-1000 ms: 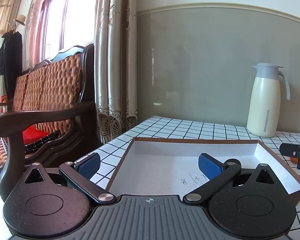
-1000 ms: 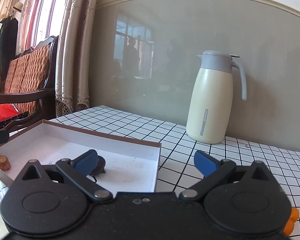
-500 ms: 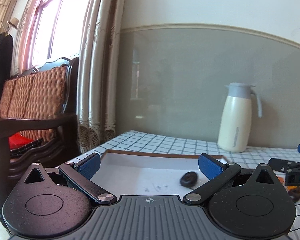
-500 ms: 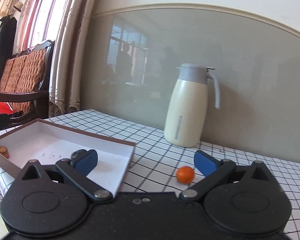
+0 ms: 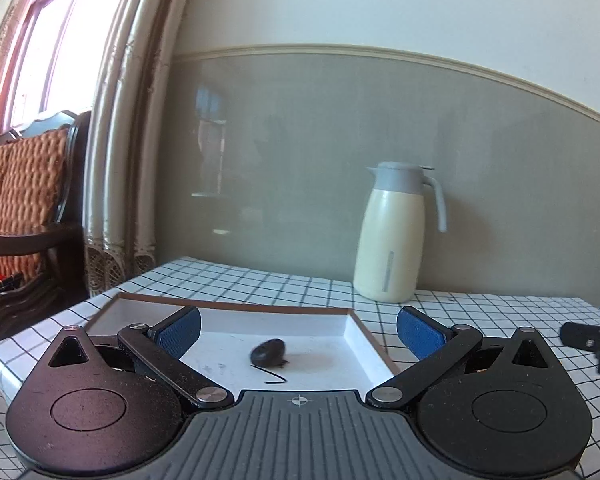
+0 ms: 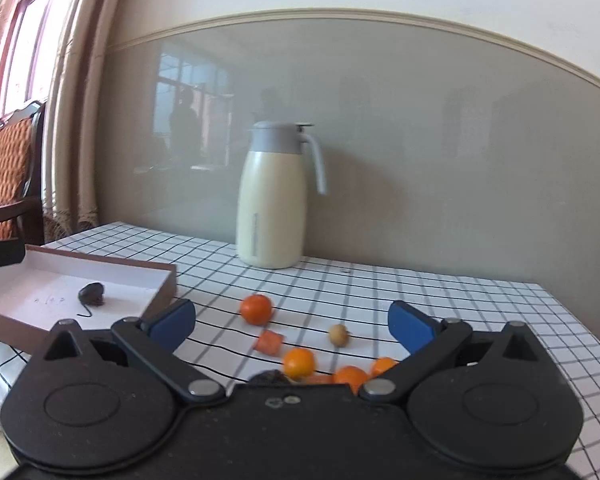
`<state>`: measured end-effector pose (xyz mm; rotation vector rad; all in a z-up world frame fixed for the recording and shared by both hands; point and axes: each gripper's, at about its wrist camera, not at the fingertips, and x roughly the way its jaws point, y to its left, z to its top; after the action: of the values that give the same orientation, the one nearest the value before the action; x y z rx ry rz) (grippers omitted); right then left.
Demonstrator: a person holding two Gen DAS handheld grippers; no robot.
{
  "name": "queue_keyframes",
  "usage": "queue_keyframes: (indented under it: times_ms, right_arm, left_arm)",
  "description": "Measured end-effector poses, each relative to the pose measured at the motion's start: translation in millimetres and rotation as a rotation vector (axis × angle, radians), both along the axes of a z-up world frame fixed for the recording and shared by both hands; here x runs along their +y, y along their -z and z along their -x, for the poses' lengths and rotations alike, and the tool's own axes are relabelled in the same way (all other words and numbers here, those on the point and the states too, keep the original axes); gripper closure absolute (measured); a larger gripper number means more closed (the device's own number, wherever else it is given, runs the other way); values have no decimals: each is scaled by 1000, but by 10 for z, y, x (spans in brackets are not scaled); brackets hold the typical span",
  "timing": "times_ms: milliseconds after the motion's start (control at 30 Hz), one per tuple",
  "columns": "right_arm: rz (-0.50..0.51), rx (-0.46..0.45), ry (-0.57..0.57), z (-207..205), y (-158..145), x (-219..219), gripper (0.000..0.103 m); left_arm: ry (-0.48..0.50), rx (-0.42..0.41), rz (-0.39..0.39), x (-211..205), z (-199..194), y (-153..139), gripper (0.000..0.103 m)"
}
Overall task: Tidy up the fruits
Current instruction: 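Move both open tools from the box back to the fruit pile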
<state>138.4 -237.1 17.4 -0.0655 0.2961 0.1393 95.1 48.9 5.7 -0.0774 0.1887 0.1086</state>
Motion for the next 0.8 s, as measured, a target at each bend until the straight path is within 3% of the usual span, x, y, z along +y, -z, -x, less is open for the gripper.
queue_keyframes:
  times_ms: [233, 600, 800]
  right_arm:
    - [9, 13, 76, 53, 57, -328, 6]
    - [63, 38, 94, 84, 166, -541, 6]
    - [39, 51, 110, 130, 190, -676, 6]
  left_arm:
    - [80, 8, -13, -314, -27, 16, 0]
    - [158, 42, -49, -783, -180, 96, 0]
    - [207, 71, -70, -1045, -211, 187, 0]
